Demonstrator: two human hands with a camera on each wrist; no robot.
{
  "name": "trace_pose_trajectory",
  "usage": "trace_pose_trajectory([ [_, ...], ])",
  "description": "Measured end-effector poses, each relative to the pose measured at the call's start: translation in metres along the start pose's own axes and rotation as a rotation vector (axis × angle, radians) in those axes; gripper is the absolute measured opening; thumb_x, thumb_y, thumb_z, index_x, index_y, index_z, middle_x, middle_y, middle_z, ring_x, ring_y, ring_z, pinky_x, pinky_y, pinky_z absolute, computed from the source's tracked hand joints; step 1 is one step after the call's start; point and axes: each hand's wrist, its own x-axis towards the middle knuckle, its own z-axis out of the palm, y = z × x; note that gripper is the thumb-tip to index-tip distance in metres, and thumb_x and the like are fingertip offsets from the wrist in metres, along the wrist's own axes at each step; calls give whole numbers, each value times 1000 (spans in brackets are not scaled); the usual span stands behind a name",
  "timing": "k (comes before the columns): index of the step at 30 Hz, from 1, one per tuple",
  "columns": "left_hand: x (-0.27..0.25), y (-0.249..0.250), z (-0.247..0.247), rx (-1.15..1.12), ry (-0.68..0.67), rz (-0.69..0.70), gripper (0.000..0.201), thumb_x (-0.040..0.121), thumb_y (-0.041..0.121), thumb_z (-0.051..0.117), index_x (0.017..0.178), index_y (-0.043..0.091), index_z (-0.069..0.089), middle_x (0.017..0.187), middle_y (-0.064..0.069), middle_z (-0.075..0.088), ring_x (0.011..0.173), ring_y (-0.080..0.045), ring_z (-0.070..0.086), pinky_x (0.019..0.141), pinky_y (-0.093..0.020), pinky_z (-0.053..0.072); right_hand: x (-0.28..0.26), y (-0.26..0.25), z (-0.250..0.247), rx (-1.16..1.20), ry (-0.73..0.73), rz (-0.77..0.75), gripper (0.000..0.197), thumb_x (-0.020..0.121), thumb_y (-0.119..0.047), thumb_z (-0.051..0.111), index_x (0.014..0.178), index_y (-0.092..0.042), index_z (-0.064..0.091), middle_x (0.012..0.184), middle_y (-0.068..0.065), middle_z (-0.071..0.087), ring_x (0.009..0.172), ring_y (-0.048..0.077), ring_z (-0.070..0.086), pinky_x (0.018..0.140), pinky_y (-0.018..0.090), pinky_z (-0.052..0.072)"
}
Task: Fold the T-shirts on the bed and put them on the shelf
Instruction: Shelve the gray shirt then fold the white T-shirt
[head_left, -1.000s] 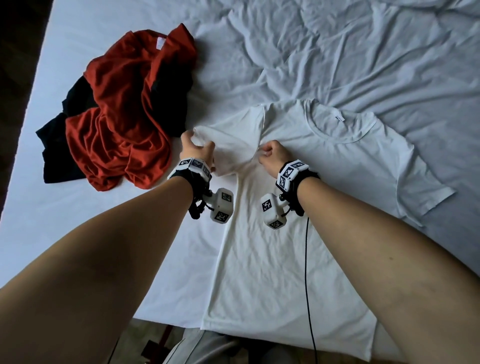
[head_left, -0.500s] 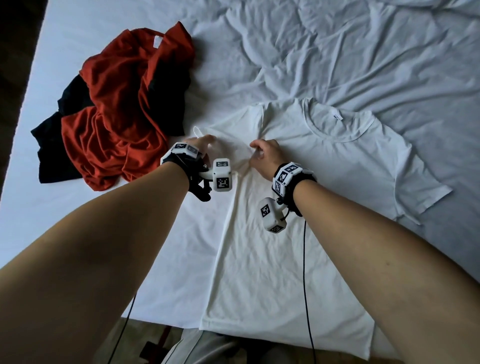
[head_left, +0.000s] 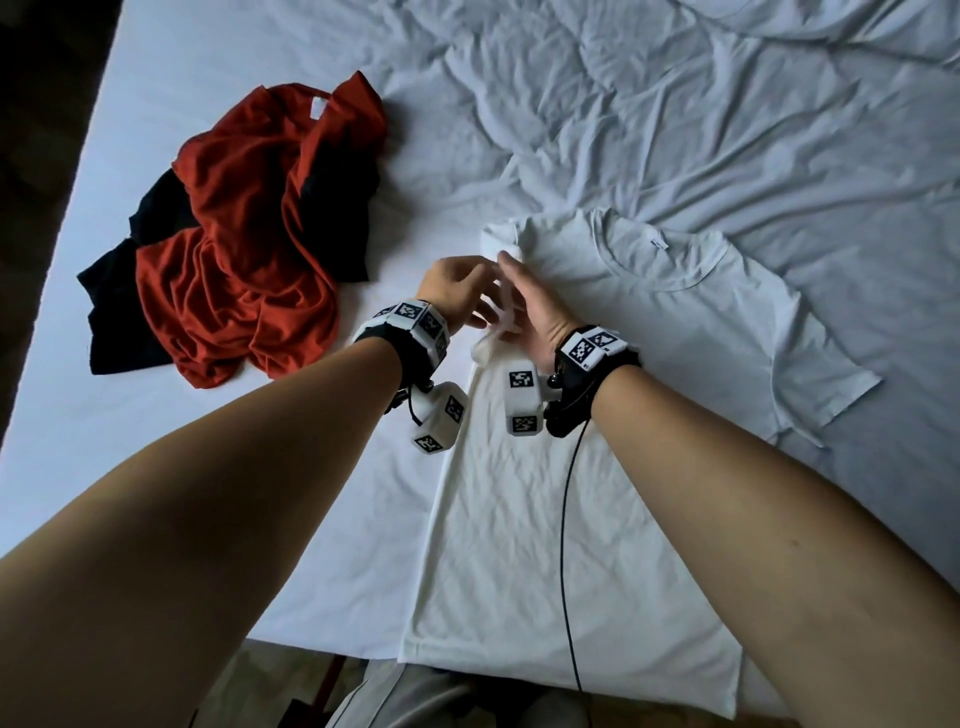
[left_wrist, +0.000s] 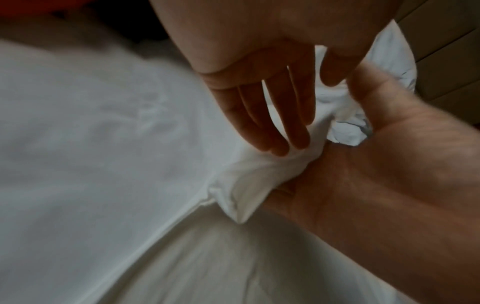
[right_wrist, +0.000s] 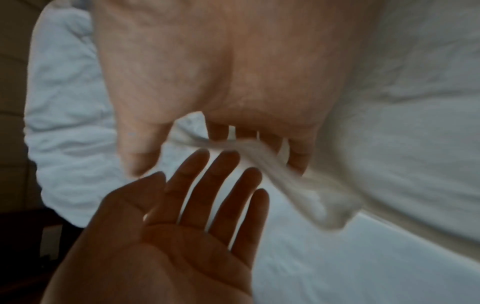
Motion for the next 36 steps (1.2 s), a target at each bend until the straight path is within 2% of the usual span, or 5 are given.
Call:
trace_pose_trajectory([
  [6,3,4,10,-100,228,-63,24,84,8,43,70,13,62,62,-11,63,51,-26,56,50,-28,48,9,7,-22,-32,443,-105,14,84,-31,58,82,-17,61,92,11,66,94,35,64,84,56,52],
  [10,7,-8,12,-39,292,-109,22,84,9,43,73,15,62,63,-7,64,49,-24,57,52,-33,53,11,9,-44,-263,611,-202,28,85,-8,51,110,-5,63,104,13,68,96,29,62,80,30,50],
  [16,6,-19,23,130,112,-236,17,91,13,46,81,14,59,76,-6,67,66,-23,62,69,-38,58,1,16,-75,-295,619,-109,52,81,-16,52,133,-12,51,106,5,61,93,20,54,87,34,47],
  [27,-21,15,114,143,21,-263,13,94,15,45,94,11,58,80,-6,65,63,-19,58,63,-29,51,-64,18,-150,-155,611,-139,23,87,-11,55,64,-11,59,71,5,61,74,23,58,77,39,54],
  [36,-23,26,250,225,-67,-264,15,95,18,46,96,11,58,83,-6,65,72,-22,60,66,-31,52,-103,37,-276,6,597,-134,15,95,-3,43,94,-4,58,78,6,60,68,9,58,56,22,50],
])
